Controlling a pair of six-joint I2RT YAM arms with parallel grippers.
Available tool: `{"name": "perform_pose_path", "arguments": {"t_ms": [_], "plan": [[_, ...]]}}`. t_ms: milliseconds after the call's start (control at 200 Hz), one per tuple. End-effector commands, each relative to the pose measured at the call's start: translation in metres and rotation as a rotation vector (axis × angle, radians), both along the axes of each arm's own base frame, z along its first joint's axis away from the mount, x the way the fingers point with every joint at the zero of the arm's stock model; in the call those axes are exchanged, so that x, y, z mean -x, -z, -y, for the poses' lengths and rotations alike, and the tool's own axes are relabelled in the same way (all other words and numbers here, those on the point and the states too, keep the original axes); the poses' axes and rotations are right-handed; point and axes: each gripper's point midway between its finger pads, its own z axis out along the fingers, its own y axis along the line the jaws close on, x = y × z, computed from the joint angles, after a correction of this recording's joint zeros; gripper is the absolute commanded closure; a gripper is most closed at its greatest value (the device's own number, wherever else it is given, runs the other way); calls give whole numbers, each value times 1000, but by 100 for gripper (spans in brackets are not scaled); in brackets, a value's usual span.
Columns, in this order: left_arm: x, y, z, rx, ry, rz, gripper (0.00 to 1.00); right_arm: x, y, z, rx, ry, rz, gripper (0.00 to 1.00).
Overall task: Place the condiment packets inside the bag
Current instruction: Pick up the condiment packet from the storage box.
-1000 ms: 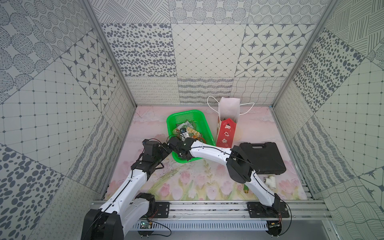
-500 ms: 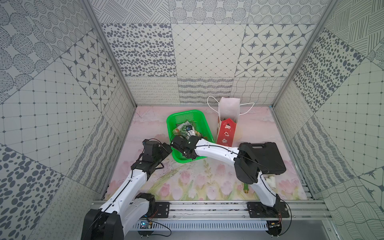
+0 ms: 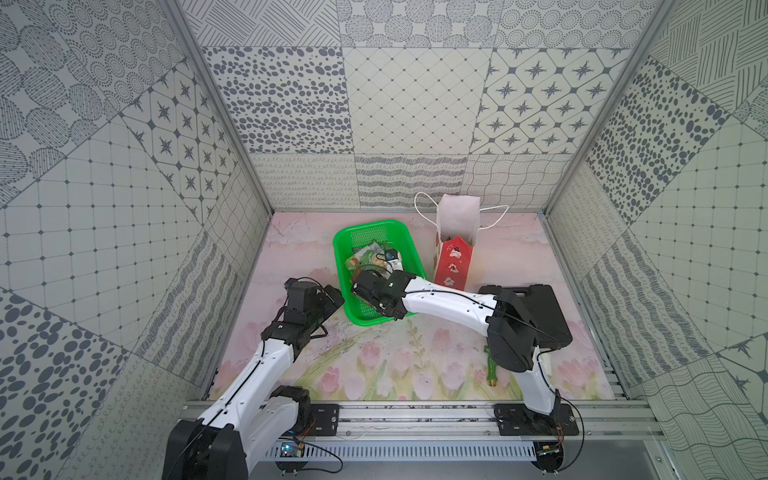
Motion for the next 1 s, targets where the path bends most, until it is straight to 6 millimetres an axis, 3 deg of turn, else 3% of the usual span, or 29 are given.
{"name": "perform_pose_path", "arguments": {"t_ms": [0, 105, 225, 295, 370, 465, 545, 600, 991], "plan": [[-3, -2, 3, 9, 18, 18, 0, 1, -18, 12, -54, 31, 14, 41], [-3, -2, 3, 11, 16, 18, 0, 3, -21, 14, -62, 24, 10, 42], [-3, -1, 3, 12, 19, 16, 0, 4, -22, 13, -83, -1, 1, 51], [-4, -2, 4, 13, 20, 19, 1, 3, -19, 12, -98, -19, -12, 61], [-3, -2, 4, 13, 22, 18, 1, 1, -14, 12, -135, -42, -33, 78], [-4, -2, 4, 13, 22, 21, 0, 1, -11, 13, -178, -68, -48, 81], [-4, -2, 4, 15, 22, 20, 1, 1, -16, 11, -203, -95, -46, 91], [-4, -2, 5, 15, 24, 19, 1, 2, -22, 10, -212, -120, -39, 100], [-7, -5, 13, 31, 74, 45, 1, 11, -117, 10, -364, -256, 129, 100]]}}
